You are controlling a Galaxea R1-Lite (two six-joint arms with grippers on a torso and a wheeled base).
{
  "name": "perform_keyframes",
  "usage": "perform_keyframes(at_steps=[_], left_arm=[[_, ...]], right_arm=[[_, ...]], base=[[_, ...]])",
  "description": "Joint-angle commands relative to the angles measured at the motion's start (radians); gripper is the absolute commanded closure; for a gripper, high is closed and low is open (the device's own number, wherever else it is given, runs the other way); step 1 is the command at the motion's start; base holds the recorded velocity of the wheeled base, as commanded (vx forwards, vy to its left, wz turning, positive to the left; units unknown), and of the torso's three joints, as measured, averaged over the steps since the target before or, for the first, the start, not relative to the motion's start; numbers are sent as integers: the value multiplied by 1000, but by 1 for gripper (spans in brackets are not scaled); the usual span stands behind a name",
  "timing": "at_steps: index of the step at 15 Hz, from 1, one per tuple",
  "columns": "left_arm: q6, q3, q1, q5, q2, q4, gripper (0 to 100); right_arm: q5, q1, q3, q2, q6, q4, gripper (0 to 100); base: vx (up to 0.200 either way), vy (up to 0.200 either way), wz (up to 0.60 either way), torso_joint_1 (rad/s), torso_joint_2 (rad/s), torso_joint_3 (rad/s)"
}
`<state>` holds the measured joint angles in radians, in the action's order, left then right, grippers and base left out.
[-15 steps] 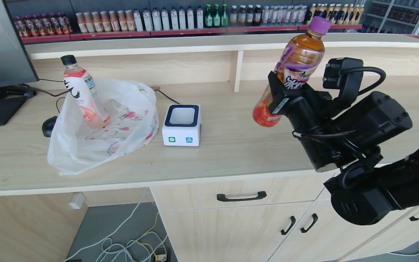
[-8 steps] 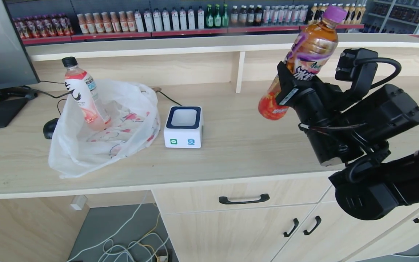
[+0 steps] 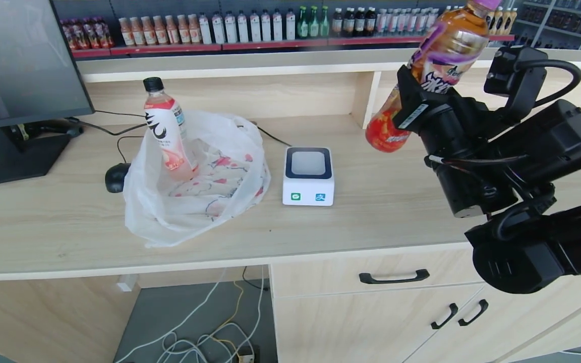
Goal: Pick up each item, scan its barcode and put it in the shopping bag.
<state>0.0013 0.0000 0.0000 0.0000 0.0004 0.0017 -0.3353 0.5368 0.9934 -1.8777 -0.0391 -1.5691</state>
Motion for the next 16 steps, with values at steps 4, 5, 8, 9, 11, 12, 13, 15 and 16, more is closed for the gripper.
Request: perform_keyframes(at_steps=[4, 5, 8, 9, 11, 12, 13, 15, 16], left_arm=[[5, 0, 0, 0, 1, 0, 0], [5, 0, 0, 0, 0, 0, 0], [5, 0, 0, 0, 1, 0, 0], [5, 0, 0, 0, 1, 0, 0], [5, 0, 0, 0, 0, 0, 0], [5, 0, 0, 0, 0, 0, 0], [5, 0, 0, 0, 1, 0, 0], [5, 0, 0, 0, 1, 0, 0], [5, 0, 0, 0, 0, 0, 0]], right_arm=[[1, -1, 2, 18, -1, -2, 100], [2, 2, 7, 18, -1, -2, 100], [6, 0, 25, 8, -1, -2, 100], [7, 0, 25, 0, -1, -2, 100], [19, -1, 30, -32, 1, -2, 100], [24, -1, 27, -44, 1, -2, 100], [24, 0, 10, -49, -5, -2, 100], [25, 9, -19, -70, -7, -2, 100], [25, 6, -18, -83, 5, -2, 100]], base=[[0, 150, 0, -2, 1, 2], [0, 0, 0, 0, 0, 0], [0, 0, 0, 0, 0, 0], [0, 0, 0, 0, 0, 0], [0, 0, 0, 0, 0, 0], [0, 0, 0, 0, 0, 0], [0, 0, 0, 0, 0, 0], [0, 0, 0, 0, 0, 0], [0, 0, 0, 0, 0, 0]])
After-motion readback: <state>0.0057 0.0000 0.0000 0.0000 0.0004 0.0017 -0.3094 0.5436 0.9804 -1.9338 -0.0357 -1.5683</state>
